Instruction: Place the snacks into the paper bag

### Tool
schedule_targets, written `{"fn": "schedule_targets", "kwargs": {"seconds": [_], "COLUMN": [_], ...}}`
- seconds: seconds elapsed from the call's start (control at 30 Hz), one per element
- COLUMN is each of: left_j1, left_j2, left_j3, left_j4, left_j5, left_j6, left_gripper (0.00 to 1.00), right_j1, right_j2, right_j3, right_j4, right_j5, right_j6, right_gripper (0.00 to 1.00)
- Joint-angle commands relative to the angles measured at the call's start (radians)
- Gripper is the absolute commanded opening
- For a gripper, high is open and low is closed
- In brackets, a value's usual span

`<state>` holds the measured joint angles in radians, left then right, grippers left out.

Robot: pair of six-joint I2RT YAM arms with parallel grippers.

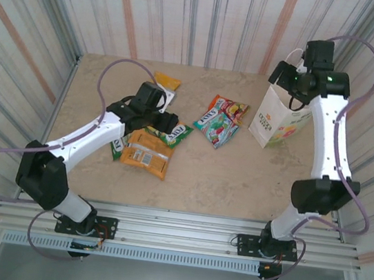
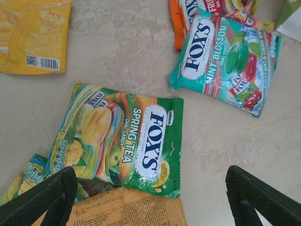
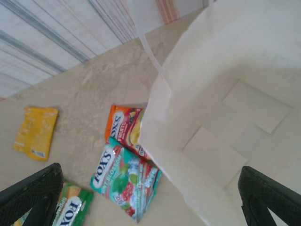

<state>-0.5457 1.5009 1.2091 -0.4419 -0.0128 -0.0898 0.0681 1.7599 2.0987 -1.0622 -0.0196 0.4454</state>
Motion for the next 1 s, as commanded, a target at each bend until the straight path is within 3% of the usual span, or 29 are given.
{"fn": "schedule_targets", "kwargs": {"seconds": [0.0, 0.4, 0.5, 0.7, 0.83, 0.97], "left_j1": [-0.010, -0.001, 0.007, 0.023, 0.023, 0.017], "left_j2": [0.024, 0.119, 0.139, 0.171, 0.178, 0.155], "left_j3": [0.043, 0.097, 0.117, 0.151, 0.181, 0.173], "left_j4": [-0.039, -0.043, -0.042, -0.056, -0.094, -0.102], "left_j5": [-0.045, -0.090, -0.078, -0.066, -0.074, -0.085], "left_j6": [0.031, 0.046, 0.041, 0.038, 0.033, 0.031], "left_gripper": [0.86, 0.88, 0.88, 0.87, 0.85, 0.85], "right_j1": [0.006, -0.026, -0.034, -0.029, -0.018, -0.002], "right_j2": [0.067, 0.380, 0.425, 0.464, 0.436, 0.390], "right_j3": [0.070, 0.314, 0.341, 0.382, 0.380, 0.378], "right_j4": [0.014, -0.016, -0.007, -0.025, -0.067, -0.152], "right_j5": [0.008, 0.057, 0.057, 0.057, 0.038, 0.020], "right_j6": [0.033, 0.040, 0.044, 0.010, -0.060, -0.157], "right_gripper": [0.93, 0.88, 0.81, 0.39, 0.04, 0.00]}}
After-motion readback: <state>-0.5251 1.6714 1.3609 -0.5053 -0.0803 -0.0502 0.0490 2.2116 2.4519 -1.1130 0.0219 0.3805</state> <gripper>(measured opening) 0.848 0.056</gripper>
